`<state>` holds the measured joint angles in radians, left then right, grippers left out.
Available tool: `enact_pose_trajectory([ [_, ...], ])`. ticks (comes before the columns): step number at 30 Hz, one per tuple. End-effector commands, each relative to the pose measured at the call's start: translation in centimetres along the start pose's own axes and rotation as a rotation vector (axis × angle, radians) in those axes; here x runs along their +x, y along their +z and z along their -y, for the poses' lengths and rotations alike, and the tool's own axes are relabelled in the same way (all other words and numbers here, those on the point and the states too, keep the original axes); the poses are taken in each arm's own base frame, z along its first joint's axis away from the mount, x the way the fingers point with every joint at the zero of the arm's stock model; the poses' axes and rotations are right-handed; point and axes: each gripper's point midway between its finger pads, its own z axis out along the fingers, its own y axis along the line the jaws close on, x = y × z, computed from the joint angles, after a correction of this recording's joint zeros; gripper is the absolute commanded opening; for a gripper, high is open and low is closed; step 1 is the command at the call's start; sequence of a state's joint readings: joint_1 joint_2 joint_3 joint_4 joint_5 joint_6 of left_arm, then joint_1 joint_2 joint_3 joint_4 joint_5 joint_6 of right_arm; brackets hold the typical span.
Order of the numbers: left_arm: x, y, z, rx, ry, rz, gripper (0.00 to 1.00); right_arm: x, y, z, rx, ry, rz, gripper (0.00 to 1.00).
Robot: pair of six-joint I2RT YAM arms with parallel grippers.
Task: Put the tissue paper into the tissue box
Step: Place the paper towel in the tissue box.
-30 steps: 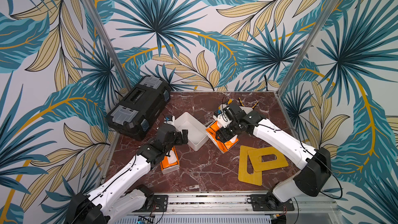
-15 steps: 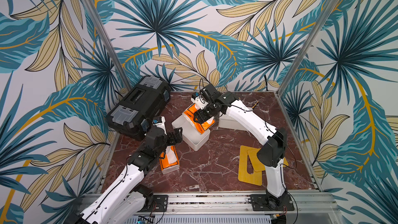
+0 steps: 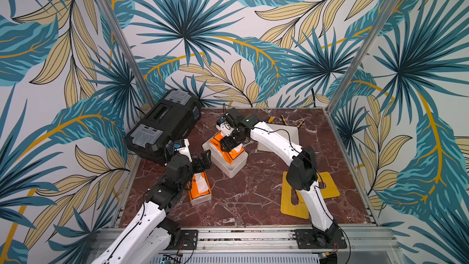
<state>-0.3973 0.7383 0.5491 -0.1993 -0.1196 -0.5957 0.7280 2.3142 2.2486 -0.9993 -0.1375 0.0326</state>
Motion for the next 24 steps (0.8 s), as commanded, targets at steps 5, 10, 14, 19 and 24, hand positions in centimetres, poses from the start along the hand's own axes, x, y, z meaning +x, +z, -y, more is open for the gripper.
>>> enact_pose_trajectory([
  [5, 0.6, 0.1, -0.8, -0.017, -0.009, -0.001, 1.00, 0.8, 3.3, -0.1, 0.025, 0.032, -0.043, 0.71],
  [10, 0.7, 0.1, -0.8, -0.016, -0.008, -0.003, 1.00, 1.5, 5.2, 0.2, 0.031, 0.055, -0.071, 0.75],
  [14, 0.8, 0.1, -0.9, -0.017, -0.008, -0.005, 1.00, 1.9, 6.2, 0.2, 0.026, 0.070, -0.088, 0.80],
  [19, 0.9, 0.2, -1.0, -0.020, -0.010, -0.004, 1.00, 1.6, 5.8, 0.0, 0.022, 0.067, -0.085, 0.88],
  [24, 1.0, 0.2, -1.0, -0.019, -0.011, -0.007, 1.00, 0.2, 3.1, -0.4, 0.027, 0.045, -0.033, 0.98],
])
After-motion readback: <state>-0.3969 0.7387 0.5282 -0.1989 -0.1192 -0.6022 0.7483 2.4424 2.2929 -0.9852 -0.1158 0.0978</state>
